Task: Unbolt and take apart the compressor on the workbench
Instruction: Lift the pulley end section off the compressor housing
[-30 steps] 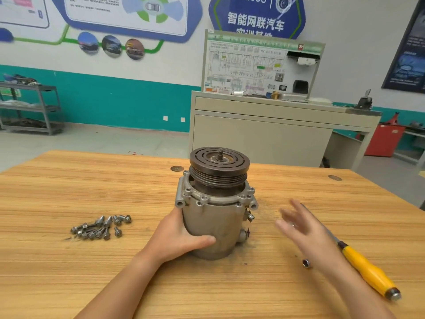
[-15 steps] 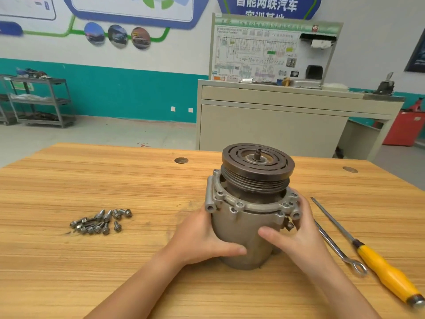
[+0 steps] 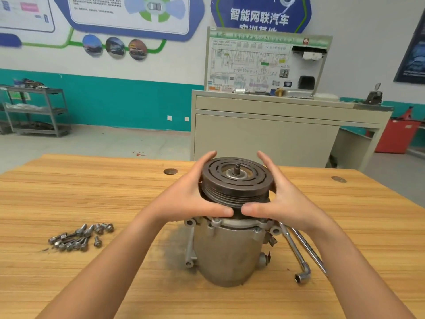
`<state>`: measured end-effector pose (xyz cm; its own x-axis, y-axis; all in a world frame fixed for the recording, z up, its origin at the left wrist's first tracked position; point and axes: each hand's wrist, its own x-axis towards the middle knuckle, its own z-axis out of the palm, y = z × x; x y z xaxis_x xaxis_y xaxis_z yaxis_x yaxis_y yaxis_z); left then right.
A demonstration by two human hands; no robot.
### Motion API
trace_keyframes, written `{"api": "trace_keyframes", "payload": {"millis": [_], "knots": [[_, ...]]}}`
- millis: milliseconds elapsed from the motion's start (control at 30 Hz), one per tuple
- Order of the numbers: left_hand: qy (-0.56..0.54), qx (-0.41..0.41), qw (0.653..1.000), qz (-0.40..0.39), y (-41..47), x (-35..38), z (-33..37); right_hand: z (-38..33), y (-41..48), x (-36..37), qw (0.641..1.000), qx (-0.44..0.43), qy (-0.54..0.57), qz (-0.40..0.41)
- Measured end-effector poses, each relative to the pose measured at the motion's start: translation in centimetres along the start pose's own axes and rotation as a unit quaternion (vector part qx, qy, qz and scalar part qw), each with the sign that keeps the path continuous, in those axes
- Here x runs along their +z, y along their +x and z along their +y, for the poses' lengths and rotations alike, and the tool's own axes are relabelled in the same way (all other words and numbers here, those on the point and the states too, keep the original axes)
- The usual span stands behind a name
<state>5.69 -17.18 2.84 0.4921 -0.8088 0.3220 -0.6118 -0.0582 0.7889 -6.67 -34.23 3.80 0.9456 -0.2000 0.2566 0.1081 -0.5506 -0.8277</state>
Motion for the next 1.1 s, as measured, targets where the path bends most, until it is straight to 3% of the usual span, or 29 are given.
{"api": "trace_keyframes", "payload": {"millis": [267, 467, 1100], "knots": [[-0.068, 0.013, 0.995, 0.078, 0.1, 0.6, 0.1, 0.1, 0.4, 1.4, 0.987, -0.068, 0.108, 0.094], [-0.056, 0.030, 0.995, 0.080, 2.0, -1.9, 2.8, -2.5, 2.0, -0.4, 0.976, -0.098, 0.160, 0.113], [-0.098, -0.016, 0.993, 0.061, 4.5, -2.5, 2.6, -2.7, 3.5, -0.6, 0.956, -0.003, 0.261, 0.137]]}}
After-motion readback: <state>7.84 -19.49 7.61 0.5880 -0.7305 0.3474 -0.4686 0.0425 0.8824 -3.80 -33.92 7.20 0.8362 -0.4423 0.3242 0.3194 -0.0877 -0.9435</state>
